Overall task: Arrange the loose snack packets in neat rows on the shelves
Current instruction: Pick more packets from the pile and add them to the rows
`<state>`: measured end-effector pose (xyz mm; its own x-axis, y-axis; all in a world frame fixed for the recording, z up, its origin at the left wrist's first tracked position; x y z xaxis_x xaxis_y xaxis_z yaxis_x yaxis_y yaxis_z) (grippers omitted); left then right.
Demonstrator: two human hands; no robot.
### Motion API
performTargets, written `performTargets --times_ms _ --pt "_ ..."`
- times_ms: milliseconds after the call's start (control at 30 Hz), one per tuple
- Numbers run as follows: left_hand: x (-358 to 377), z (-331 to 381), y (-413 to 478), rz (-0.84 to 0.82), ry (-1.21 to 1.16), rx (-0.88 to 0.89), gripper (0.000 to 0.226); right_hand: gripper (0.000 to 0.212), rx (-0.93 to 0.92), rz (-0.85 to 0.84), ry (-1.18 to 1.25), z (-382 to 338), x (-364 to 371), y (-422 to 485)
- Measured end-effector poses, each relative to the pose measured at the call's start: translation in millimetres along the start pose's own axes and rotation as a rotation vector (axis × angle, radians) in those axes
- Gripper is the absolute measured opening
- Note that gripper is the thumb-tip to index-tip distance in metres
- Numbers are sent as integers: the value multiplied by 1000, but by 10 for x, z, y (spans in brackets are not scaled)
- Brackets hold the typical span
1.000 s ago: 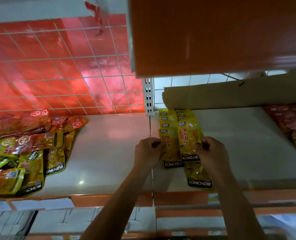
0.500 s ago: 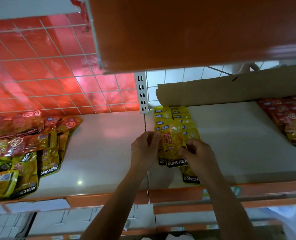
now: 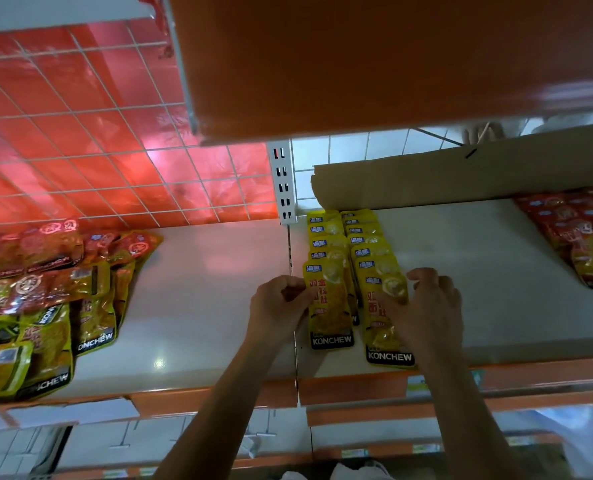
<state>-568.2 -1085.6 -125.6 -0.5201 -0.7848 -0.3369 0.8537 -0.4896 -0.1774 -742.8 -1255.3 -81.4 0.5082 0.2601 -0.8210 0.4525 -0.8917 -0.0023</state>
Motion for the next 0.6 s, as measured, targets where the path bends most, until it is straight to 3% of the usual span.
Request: performTargets --times_ms 600 --pt "78 66 13 10 249 80 12 58 -71 -46 50 -58 129 55"
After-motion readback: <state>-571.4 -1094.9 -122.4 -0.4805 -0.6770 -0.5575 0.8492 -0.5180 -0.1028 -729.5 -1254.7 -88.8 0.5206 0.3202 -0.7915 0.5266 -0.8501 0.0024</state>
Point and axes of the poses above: each hand's wrist, its own y-axis towards the middle knuckle, its own x-axis out of the palm, z = x × y, the point moved 8 cm from there along y, towards the middle knuckle, and after that the axes turned 1 degree about y, right-handed, at the moved point
